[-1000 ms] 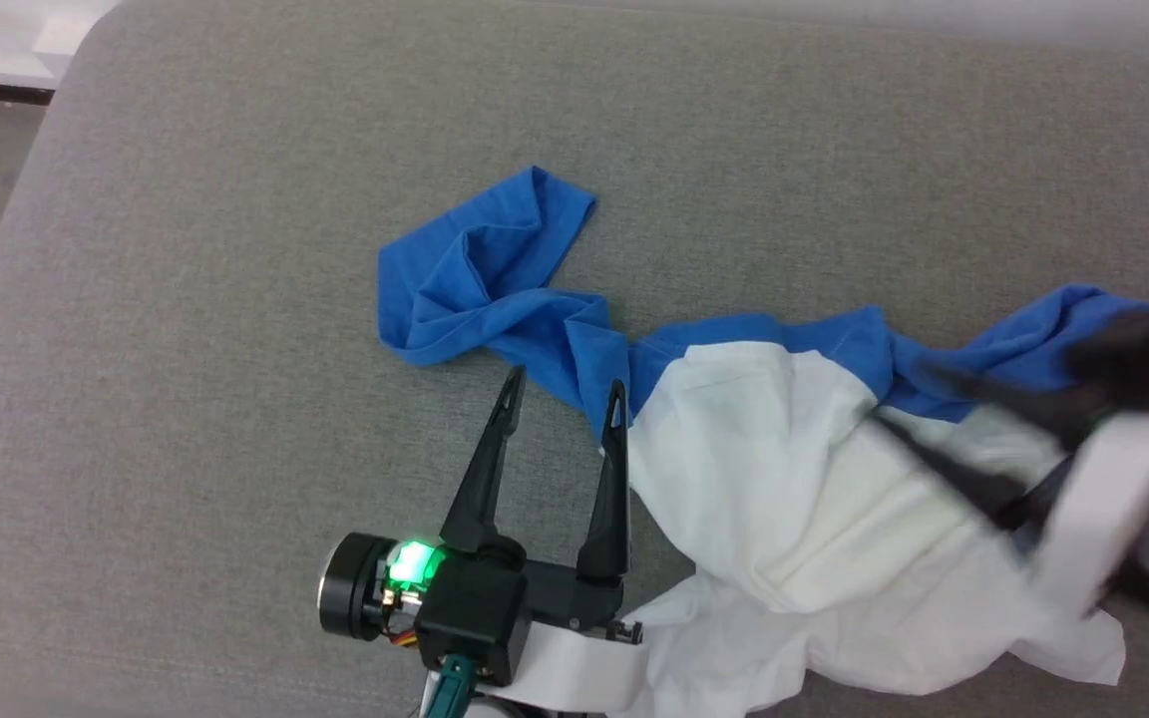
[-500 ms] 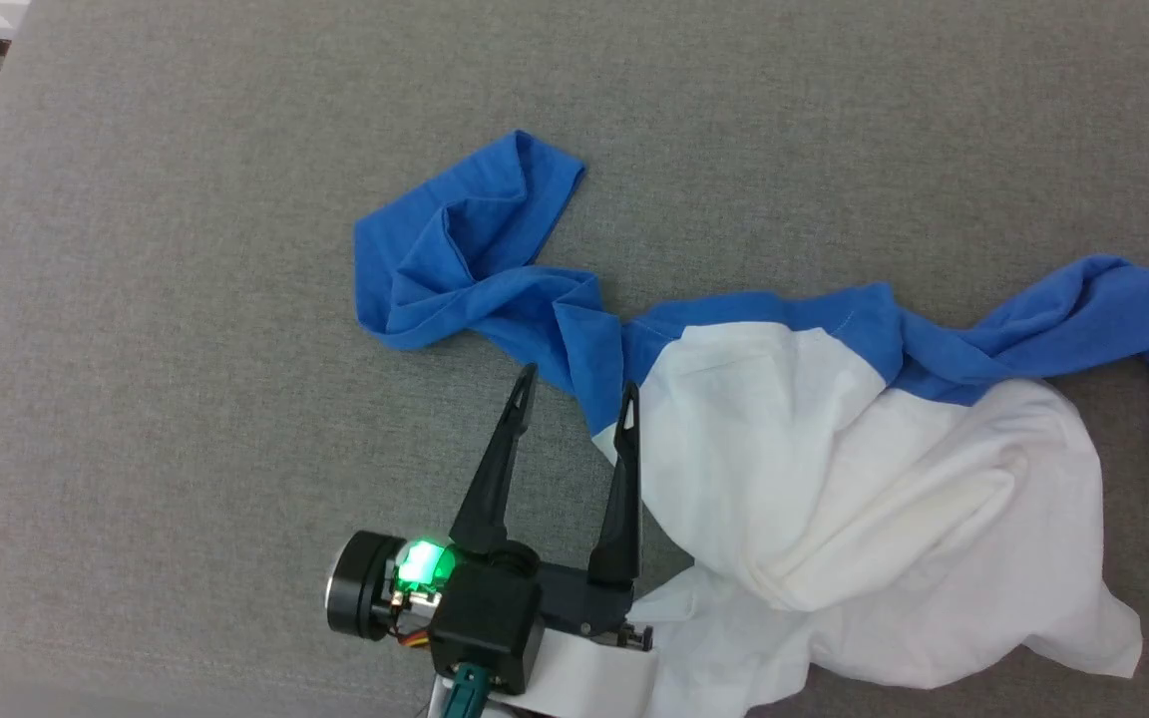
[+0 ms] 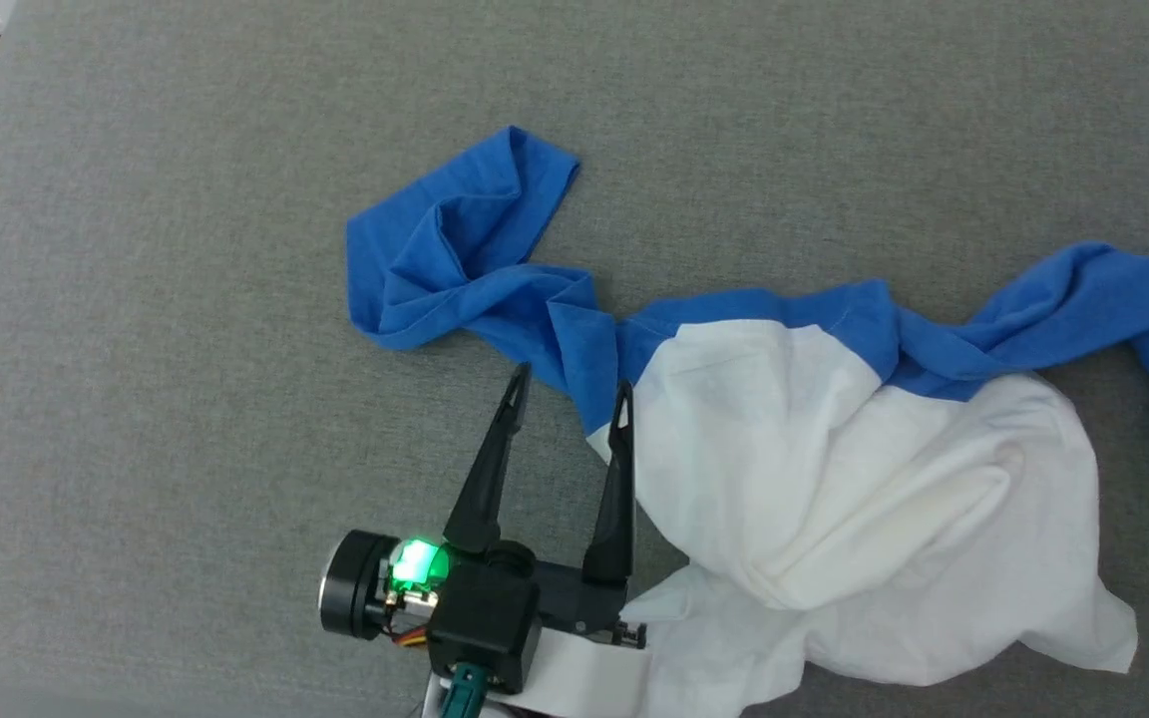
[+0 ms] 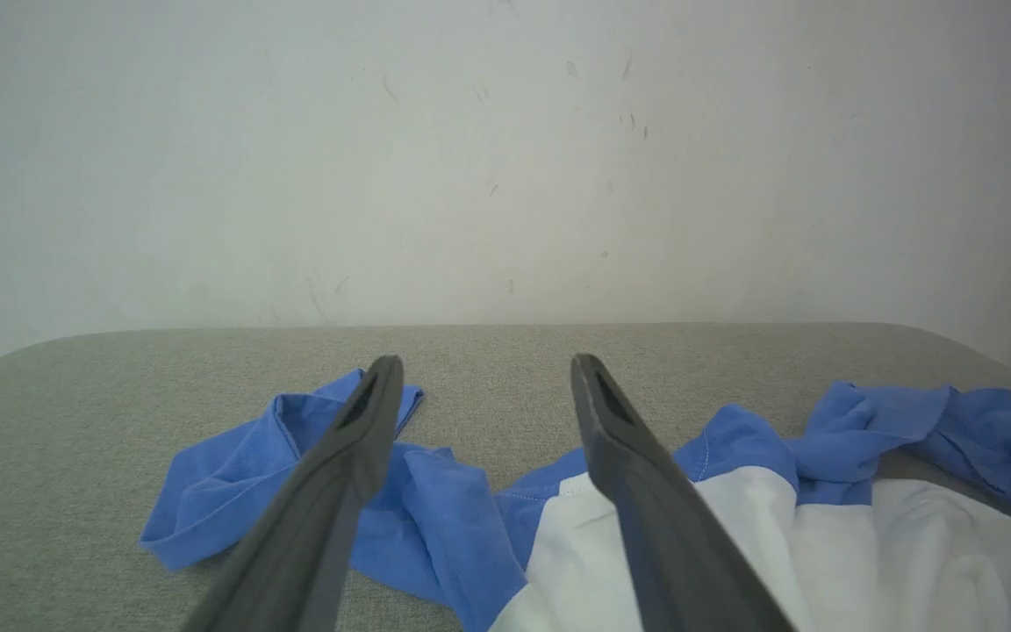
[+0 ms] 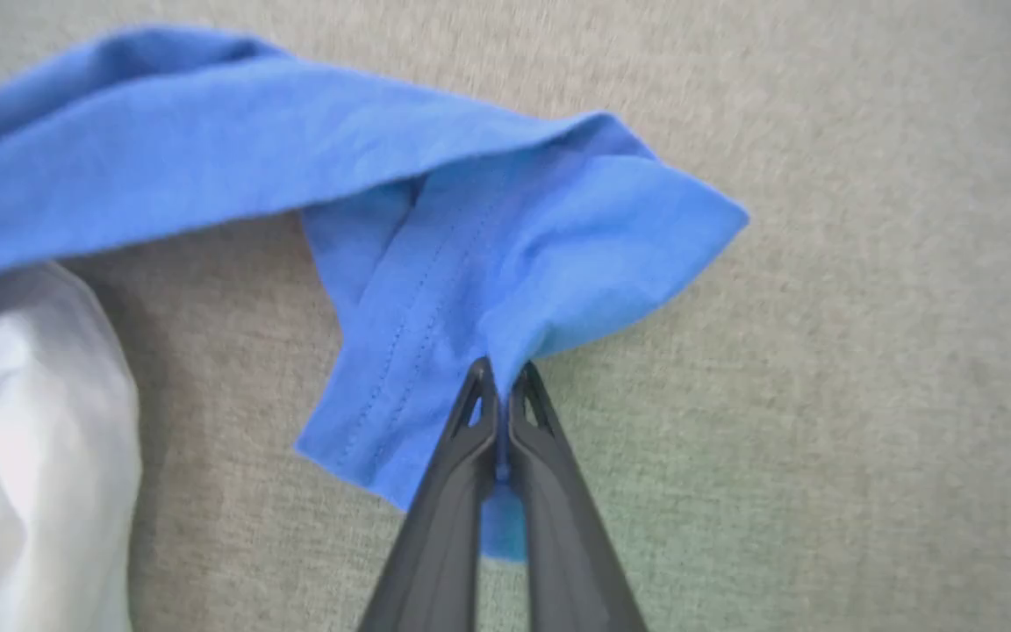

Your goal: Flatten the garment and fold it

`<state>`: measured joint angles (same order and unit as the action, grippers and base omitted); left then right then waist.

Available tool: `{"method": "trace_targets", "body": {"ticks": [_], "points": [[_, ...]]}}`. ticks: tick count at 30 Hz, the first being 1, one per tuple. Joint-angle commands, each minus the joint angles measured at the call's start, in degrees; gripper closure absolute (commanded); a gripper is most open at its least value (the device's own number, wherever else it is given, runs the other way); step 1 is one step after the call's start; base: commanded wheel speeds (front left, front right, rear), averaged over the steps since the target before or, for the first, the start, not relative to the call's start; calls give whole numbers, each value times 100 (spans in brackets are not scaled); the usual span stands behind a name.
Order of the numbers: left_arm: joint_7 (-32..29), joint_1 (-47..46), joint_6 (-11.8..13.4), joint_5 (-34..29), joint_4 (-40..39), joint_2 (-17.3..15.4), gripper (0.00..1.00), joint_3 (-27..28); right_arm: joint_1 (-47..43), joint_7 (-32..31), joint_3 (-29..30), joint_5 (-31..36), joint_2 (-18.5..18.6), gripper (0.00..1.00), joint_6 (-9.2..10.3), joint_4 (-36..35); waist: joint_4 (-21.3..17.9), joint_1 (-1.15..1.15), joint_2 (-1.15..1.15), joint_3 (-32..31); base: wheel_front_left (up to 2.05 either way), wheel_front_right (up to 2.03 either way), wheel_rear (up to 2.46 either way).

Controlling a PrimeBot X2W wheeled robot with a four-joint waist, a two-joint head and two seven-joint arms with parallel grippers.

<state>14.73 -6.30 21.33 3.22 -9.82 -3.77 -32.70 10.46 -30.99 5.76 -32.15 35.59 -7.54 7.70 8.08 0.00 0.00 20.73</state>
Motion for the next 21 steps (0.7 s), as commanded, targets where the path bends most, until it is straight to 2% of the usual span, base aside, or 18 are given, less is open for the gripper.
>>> {"method": "trace_targets", "body": {"ticks": [1,6,13,19,21], "points": [[27,-9,39,-56,0,-26,0,29,150,71,96,-103,29,100,5,-97,-85,0,0,-38,0,0,0],[27,-32,1,-65,-5,-46,0,12,417,-45,820,-163,552,100,5,-36,-159,0,0,7,0,0,0],[27,-78,-24,-104,35,-32,0,-88,731,-248,1619,114,1217,100,5,1110,-109,0,0,261,0,0,0],[27,-208,7,-187,40,-7,0,-189,1045,188,1620,707,1464,100,5,2089,-38,0,0,511,0,0,0],[27,-237,32,-209,59,-1,0,-207,1146,357,1542,722,1405,100,5,2365,-53,0,0,552,0,0,0]]}}
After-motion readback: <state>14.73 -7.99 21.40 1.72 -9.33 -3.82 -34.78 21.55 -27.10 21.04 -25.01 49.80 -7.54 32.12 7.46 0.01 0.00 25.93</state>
